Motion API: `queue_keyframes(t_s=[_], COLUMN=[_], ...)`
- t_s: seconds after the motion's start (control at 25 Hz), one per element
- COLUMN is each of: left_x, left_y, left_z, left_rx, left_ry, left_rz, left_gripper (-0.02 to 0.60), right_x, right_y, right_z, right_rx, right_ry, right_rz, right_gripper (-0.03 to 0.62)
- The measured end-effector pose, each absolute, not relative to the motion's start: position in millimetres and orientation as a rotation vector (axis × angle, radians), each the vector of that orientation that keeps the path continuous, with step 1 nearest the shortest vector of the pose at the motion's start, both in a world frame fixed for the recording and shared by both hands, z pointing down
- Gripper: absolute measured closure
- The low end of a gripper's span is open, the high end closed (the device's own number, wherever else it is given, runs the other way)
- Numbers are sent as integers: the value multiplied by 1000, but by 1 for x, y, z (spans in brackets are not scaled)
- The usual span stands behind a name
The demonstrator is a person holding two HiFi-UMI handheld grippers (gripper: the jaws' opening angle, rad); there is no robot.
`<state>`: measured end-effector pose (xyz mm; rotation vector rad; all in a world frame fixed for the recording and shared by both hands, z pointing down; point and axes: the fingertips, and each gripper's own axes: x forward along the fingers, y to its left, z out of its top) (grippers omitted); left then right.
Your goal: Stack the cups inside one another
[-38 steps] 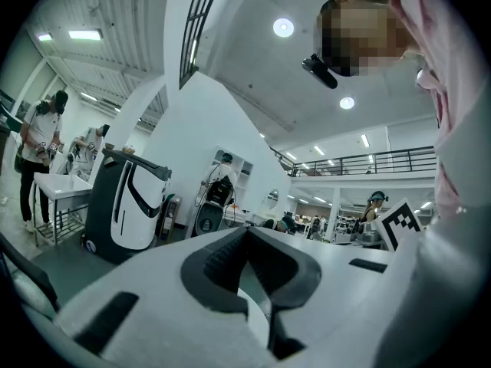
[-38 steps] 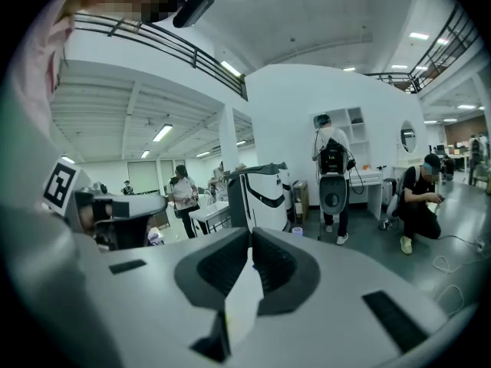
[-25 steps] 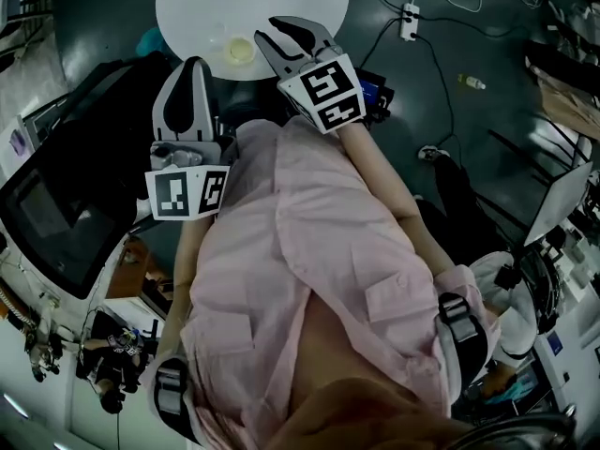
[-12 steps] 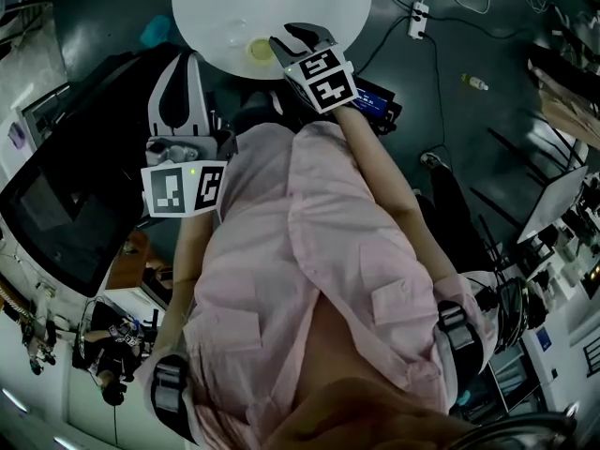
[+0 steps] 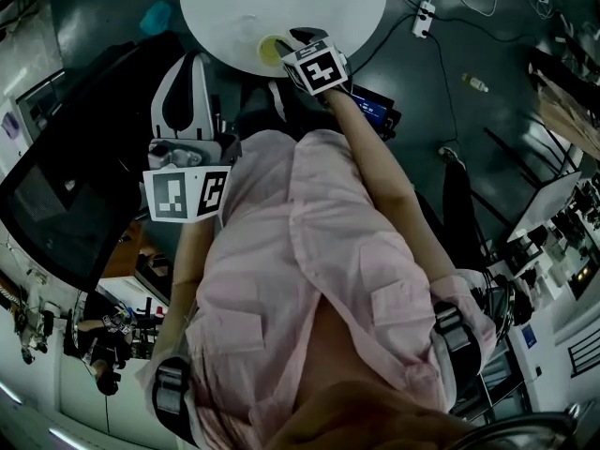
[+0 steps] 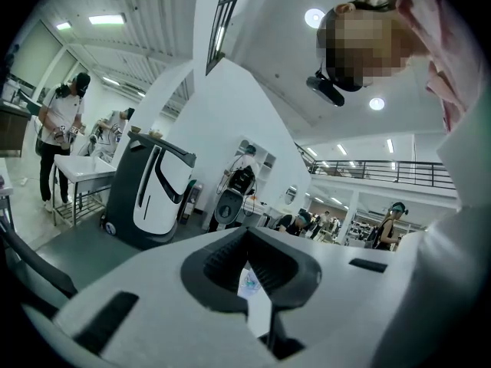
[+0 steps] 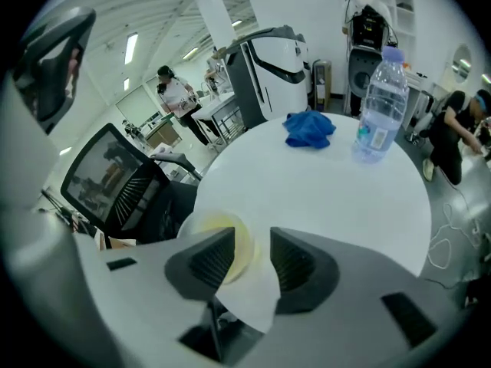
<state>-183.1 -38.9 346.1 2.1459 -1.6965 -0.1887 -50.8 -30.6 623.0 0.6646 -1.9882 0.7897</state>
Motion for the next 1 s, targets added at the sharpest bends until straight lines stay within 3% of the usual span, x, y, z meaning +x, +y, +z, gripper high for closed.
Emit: queue_keyframes(t_s=[0.24, 0.28, 0.36, 1.0], left_x=[-190, -190, -191, -174], left_y=[-37, -37, -36, -33], left_z=[349, 350, 352, 348], left_rx=[2108, 2102, 2093, 2137], left_ry=[-1715, -1717, -1721, -1684], left_rz=[-178, -178, -180, -214], left_gripper=[566, 566, 566, 566], right_x=[-43, -40, -39, -28], right_y=[-27, -27, -26, -55], right_z=[647, 648, 651, 591], right_rx=[634, 635, 629, 759], right_ry=[-1897, -1883, -1875, -2038], right_rz=[809, 798, 772, 783], right_gripper=[475, 531, 554, 557])
